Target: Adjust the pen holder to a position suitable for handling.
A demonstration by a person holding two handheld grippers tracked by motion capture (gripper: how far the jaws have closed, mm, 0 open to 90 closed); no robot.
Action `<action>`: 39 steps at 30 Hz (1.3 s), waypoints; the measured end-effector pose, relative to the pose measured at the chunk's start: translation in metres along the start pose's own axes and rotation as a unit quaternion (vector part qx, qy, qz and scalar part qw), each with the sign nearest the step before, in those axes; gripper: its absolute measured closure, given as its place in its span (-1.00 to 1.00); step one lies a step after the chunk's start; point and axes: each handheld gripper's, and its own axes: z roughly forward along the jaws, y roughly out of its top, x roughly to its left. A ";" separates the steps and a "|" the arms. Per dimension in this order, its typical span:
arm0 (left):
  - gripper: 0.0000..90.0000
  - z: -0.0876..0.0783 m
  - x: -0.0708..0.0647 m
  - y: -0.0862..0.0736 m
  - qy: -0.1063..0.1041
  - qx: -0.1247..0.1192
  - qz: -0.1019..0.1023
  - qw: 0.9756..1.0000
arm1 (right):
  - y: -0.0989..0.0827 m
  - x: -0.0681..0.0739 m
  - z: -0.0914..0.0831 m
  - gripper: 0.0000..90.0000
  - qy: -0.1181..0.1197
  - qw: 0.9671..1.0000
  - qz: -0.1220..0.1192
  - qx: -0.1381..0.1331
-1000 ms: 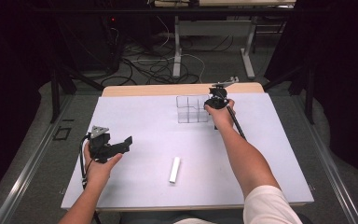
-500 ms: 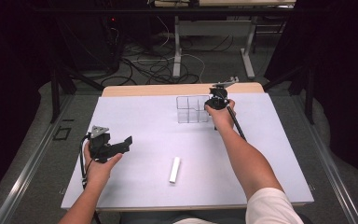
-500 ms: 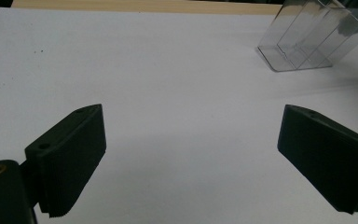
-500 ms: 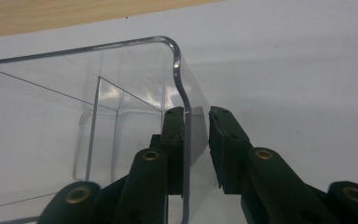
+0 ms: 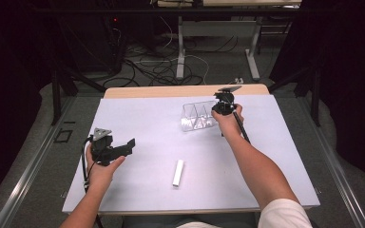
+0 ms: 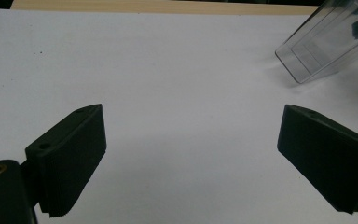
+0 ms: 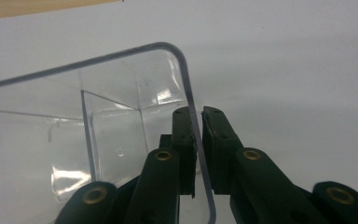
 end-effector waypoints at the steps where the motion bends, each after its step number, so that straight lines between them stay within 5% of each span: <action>1: -0.82 0.000 0.000 0.000 0.000 -0.001 0.000 1.000 | 0.000 -0.001 -0.002 0.90 -0.003 1.000 0.003 -0.001; 21: -0.81 0.000 -0.003 -0.001 0.001 0.002 0.004 1.000 | -0.041 -0.027 -0.053 0.92 0.037 0.999 0.013 0.024; 39: -0.81 -0.001 -0.004 -0.001 0.002 0.002 0.005 1.000 | -0.060 -0.016 -0.048 0.82 0.043 0.996 0.019 0.071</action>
